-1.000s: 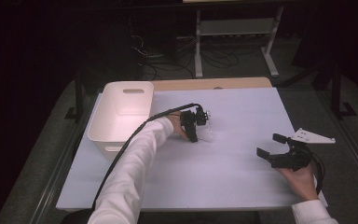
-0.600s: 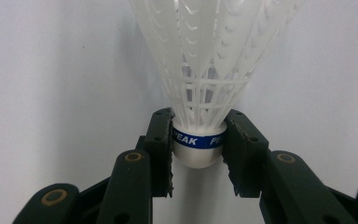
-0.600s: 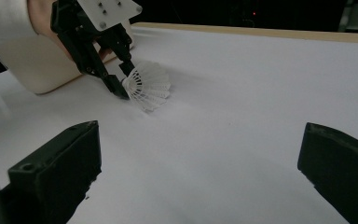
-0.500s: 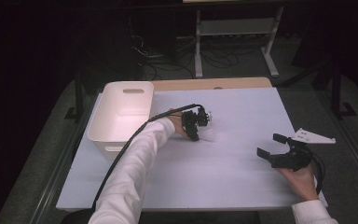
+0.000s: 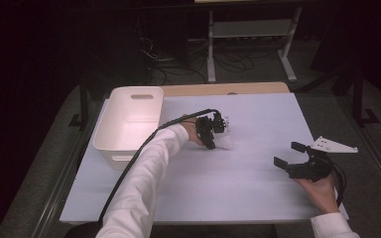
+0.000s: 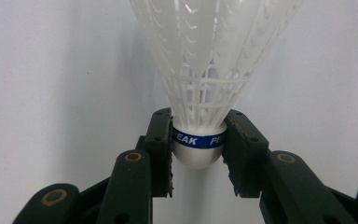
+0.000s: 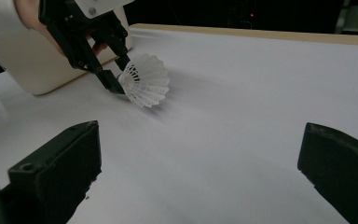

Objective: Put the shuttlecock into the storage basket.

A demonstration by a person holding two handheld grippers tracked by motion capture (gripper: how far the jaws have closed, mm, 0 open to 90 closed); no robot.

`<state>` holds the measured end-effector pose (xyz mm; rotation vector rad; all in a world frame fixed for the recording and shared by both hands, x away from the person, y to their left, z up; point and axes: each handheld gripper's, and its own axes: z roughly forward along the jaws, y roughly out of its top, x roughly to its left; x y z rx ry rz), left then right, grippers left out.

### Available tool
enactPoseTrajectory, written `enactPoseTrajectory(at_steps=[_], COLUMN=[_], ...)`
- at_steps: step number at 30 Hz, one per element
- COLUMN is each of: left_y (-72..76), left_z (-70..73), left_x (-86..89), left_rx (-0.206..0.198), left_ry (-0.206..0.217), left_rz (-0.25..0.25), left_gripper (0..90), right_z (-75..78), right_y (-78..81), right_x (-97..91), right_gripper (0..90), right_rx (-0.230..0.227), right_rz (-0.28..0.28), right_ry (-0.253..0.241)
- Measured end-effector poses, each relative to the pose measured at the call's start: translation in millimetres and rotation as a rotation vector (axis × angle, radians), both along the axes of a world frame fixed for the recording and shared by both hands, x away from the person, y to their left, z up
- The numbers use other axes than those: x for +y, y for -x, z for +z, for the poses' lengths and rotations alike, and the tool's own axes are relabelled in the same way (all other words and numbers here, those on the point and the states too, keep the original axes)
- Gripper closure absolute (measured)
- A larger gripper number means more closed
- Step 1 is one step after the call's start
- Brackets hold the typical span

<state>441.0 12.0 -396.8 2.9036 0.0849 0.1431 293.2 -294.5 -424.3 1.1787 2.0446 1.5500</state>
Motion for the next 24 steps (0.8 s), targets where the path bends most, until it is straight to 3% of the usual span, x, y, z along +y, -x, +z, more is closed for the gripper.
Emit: enactPoseTrajectory(at_steps=[6,14,24], left_y=[4.4,13.4,17.1], left_z=[10.2,23.4,41.1], left_x=[-3.2,-12.3,-9.7], left_rx=[-0.008,-0.006,-0.02], left_ry=[0.018,0.005,-0.005], left_rz=[-0.023,-0.061,-0.077], left_gripper=[64.2,64.2,64.2], right_z=[-0.1,0.6,0.6], right_y=[-0.2,0.4,0.5], right_x=[-0.5,-0.8,-0.8], right_gripper=[0.0,0.0,0.0], right_rx=[-0.002,-0.005,-0.006], right_rz=[-0.004,-0.005,-0.003], right_ry=[0.0,-0.01,-0.011])
